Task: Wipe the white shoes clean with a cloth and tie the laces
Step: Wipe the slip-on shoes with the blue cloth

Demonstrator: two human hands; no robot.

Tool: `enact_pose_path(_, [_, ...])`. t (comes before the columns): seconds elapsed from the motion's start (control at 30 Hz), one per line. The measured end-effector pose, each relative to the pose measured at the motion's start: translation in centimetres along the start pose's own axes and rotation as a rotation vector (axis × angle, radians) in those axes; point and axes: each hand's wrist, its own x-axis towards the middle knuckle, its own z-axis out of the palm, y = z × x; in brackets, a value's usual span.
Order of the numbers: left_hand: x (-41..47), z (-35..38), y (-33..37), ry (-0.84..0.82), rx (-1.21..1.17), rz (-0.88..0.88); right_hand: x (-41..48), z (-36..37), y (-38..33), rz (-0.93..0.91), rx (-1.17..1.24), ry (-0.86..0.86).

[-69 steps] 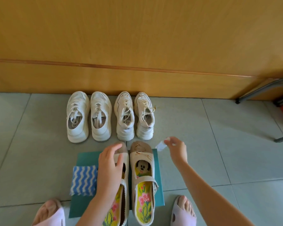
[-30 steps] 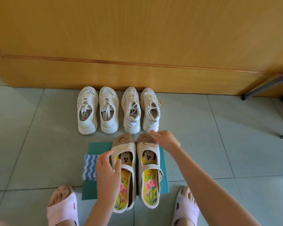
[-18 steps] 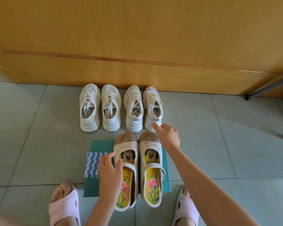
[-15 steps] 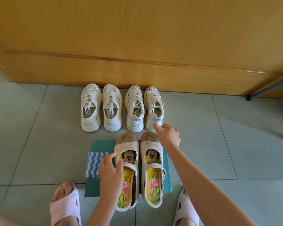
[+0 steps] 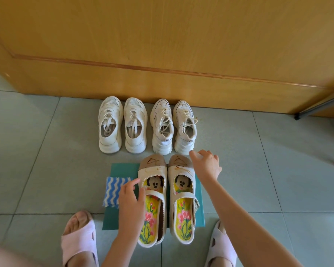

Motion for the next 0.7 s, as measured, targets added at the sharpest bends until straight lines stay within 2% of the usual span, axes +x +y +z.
enact_pose_path(0.23, [0.1, -0.2, -0.2, -0.002, -0.012, -0.009, -0.4, -0.4, 3.2, 0.081, 0.167, -0.025])
enact_pose_path(0.4, [0.0, -0.1, -0.4, -0.013, -0.020, -0.031, -0.8, -1.0, 1.7, 0.096, 0.108, 0.041])
enact_pose_path(0.47, [0.0, -0.2, -0.4, -0.010, -0.029, -0.028, -0.8, -1.2, 0.3, 0.031, 0.144, 0.032])
enact_pose_path(0.53, [0.1, -0.3, -0.6, -0.005, -0.033, -0.026, -0.8, -1.0, -1.7, -0.070, 0.134, -0.049])
enact_pose_path(0.7, [0.6, -0.6, -0.8, -0.004, -0.085, -0.061, -2.2, 1.2, -7.2, -0.296, -0.101, -0.237])
